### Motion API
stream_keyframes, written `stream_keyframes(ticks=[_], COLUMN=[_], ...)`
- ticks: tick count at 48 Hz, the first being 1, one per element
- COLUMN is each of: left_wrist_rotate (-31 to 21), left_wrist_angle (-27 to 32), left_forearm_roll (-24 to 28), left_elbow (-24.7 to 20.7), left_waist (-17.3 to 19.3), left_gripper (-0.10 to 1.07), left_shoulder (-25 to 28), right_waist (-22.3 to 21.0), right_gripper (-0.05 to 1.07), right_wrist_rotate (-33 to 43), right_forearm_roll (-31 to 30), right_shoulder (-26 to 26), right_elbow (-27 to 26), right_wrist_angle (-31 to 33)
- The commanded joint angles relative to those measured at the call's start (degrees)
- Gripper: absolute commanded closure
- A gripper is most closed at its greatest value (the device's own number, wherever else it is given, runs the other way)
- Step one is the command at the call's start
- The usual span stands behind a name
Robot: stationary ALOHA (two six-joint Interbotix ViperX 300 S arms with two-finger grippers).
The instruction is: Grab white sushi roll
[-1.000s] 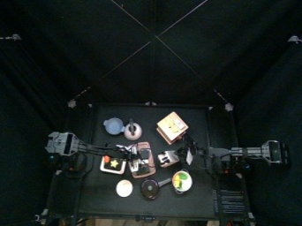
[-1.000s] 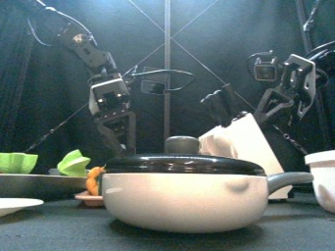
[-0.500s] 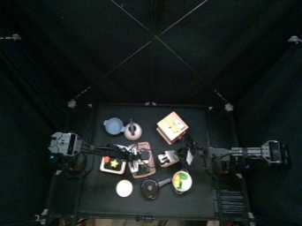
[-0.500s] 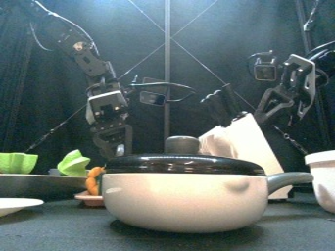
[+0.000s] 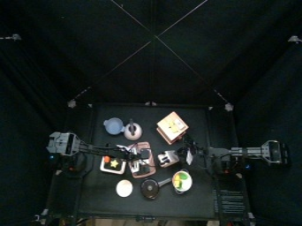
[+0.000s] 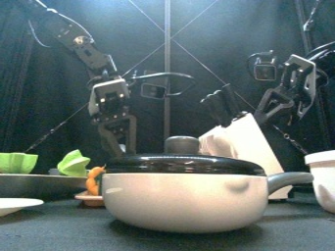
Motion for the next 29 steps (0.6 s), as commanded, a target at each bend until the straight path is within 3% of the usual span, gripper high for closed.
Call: stream_keyframes(ticks=[1, 29], left_wrist_rotate=[0.1, 0.1], left_wrist_angle=[-1.0, -9.5], left_forearm_roll=[0.4, 1.2], left_elbow=[-1.3, 3.8], left_waist=[0.1, -0.8], left_gripper=[0.38, 0.38], left_shoulder=[-3.5, -12.7], right_waist=[-0.1, 0.4], right_gripper=[0.61, 0.61], right_wrist_rotate=[-0.3, -0.4], right_forearm_roll=[-0.1, -4.4], right_shoulder=[-0.2, -4.8], right_elbow=[-0.6, -3.2], right_wrist_angle=[-0.3, 0.1])
